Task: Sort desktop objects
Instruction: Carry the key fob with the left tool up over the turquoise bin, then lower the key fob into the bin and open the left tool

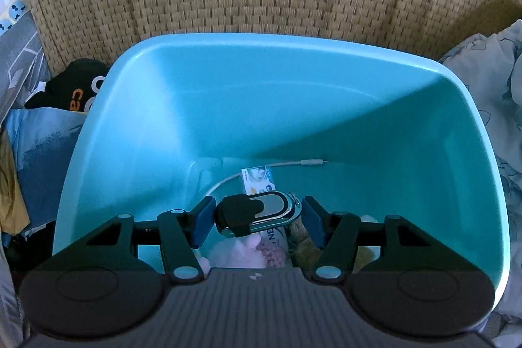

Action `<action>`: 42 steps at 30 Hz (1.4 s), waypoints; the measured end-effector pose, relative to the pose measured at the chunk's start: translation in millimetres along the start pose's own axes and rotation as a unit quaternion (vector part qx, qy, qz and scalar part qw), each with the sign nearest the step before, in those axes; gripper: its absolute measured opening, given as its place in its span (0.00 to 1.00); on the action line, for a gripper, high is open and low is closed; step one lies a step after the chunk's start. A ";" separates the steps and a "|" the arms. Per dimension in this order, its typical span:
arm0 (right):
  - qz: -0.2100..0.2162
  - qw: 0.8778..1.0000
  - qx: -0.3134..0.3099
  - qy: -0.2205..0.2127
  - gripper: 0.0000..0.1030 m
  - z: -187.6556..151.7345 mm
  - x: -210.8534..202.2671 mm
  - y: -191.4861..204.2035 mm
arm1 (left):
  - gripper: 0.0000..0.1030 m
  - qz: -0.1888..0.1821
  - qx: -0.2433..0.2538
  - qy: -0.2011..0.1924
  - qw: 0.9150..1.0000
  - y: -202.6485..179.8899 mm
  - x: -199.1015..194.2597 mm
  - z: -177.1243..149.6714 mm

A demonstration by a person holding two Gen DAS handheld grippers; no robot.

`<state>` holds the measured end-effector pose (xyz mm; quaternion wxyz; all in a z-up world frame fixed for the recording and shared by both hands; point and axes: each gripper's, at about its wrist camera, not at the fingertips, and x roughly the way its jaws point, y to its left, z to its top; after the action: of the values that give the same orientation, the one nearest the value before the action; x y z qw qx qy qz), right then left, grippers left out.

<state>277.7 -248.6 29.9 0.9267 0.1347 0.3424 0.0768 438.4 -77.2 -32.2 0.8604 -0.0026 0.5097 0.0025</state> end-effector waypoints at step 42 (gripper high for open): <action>0.012 1.000 -0.003 0.012 0.69 1.3 4.6 -1.9 | 0.60 0.003 0.019 0.003 1.000 -1.7 3.0 2.2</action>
<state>282.2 -249.6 27.5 0.9220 0.1356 0.3513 0.0905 441.8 -78.9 -33.8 0.8585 0.0152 0.5125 -0.0047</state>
